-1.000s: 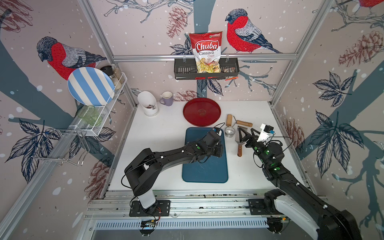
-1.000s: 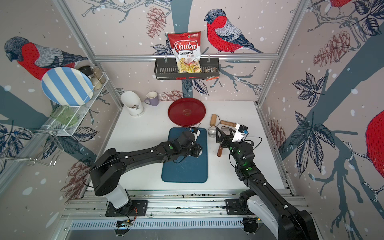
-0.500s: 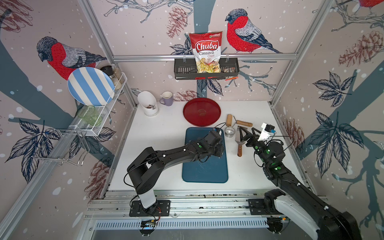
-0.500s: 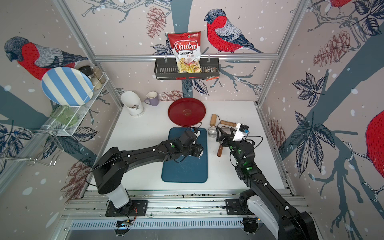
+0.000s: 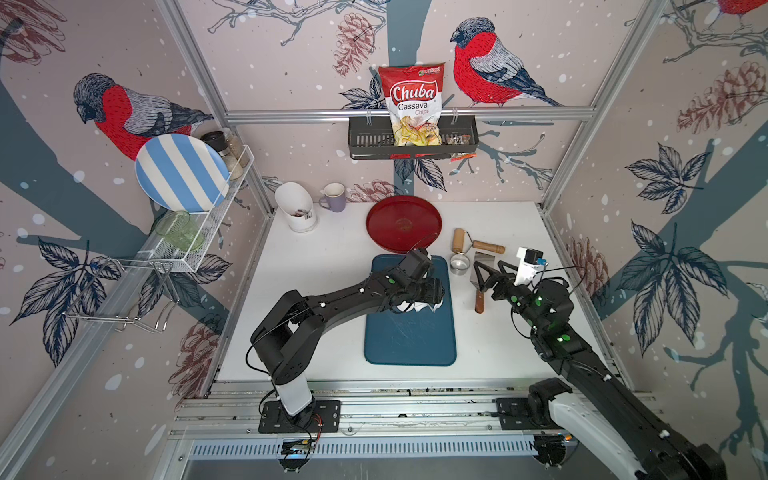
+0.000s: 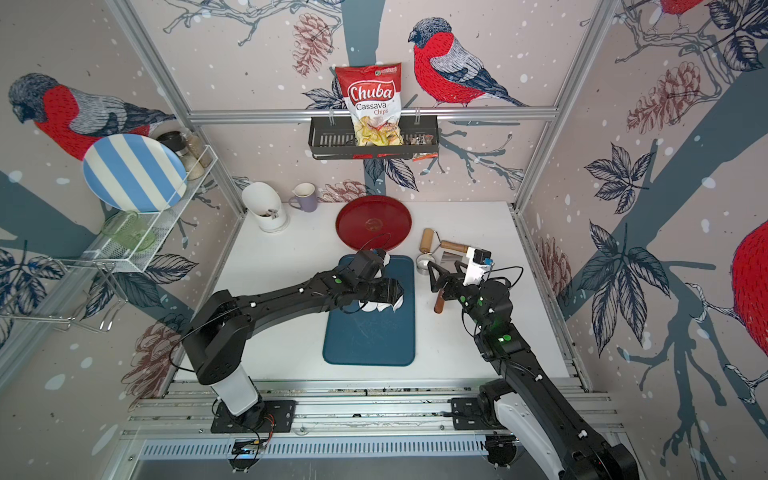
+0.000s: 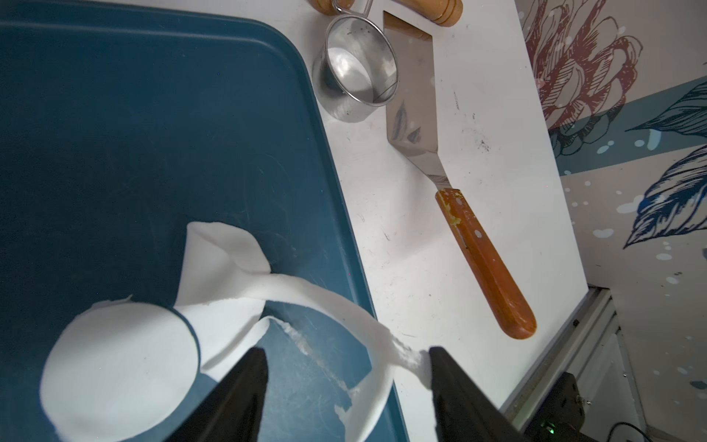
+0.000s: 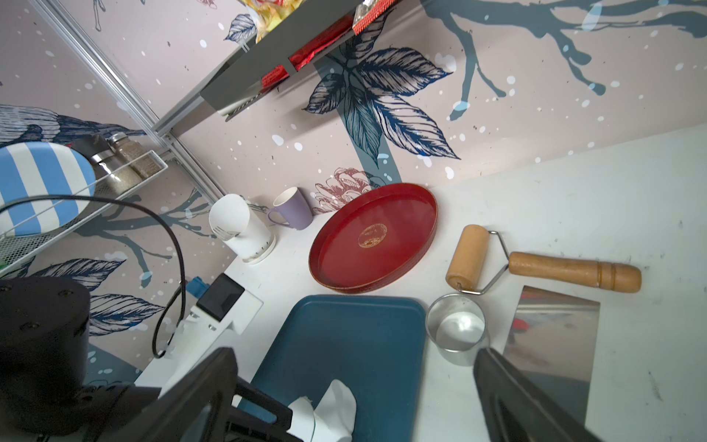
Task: Roll out the dumpling wrappers from the dough
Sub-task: Remove the dumpling wrapper from the work surface.
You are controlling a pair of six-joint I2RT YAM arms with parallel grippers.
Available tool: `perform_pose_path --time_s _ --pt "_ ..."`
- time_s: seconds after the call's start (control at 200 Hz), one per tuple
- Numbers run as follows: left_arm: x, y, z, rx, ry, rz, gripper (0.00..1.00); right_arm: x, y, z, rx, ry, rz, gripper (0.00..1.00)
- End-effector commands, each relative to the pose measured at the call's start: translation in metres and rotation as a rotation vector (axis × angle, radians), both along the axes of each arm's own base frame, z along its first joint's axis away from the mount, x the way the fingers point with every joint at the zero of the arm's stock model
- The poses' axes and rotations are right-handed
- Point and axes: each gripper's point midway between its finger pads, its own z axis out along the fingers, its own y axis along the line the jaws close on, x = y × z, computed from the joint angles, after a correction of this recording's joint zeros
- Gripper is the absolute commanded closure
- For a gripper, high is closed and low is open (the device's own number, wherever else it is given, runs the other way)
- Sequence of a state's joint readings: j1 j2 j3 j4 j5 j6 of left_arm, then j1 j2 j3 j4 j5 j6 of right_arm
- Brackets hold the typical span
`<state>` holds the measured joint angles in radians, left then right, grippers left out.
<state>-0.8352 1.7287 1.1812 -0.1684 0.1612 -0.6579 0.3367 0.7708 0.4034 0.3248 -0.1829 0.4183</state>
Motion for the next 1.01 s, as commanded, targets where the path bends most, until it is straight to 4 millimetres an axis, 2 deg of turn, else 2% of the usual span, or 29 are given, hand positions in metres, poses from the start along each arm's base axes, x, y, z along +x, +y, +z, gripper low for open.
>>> perform_pose_path --time_s 0.0,0.05,0.25,0.395,0.605,0.74,0.86,1.0 --pt "0.0 -0.003 0.011 -0.061 0.028 0.008 0.19 -0.006 0.009 -0.02 -0.021 0.066 0.049 0.02" --pt "0.001 -0.002 0.014 -0.066 0.031 0.014 0.05 -0.007 0.014 -0.025 -0.035 0.082 0.071 0.02" --pt "0.004 0.002 0.019 -0.064 0.021 0.038 0.04 -0.005 0.041 -0.046 -0.148 0.158 0.145 0.03" --pt "0.005 0.007 0.02 -0.052 0.009 0.052 0.04 -0.003 0.047 -0.052 -0.181 0.179 0.148 0.03" --pt "0.015 0.022 0.021 0.049 -0.062 0.067 0.05 0.009 0.03 -0.045 -0.167 0.154 0.026 0.01" --pt "0.022 0.025 0.01 0.105 -0.068 0.03 0.06 0.018 0.015 -0.031 -0.137 0.085 -0.062 0.0" --pt "0.026 0.022 -0.002 0.132 -0.072 -0.025 0.09 0.016 0.008 -0.02 -0.104 -0.009 -0.093 0.0" --pt "0.033 0.02 -0.013 0.155 -0.066 -0.073 0.15 0.007 -0.002 -0.019 -0.08 -0.08 -0.123 0.0"
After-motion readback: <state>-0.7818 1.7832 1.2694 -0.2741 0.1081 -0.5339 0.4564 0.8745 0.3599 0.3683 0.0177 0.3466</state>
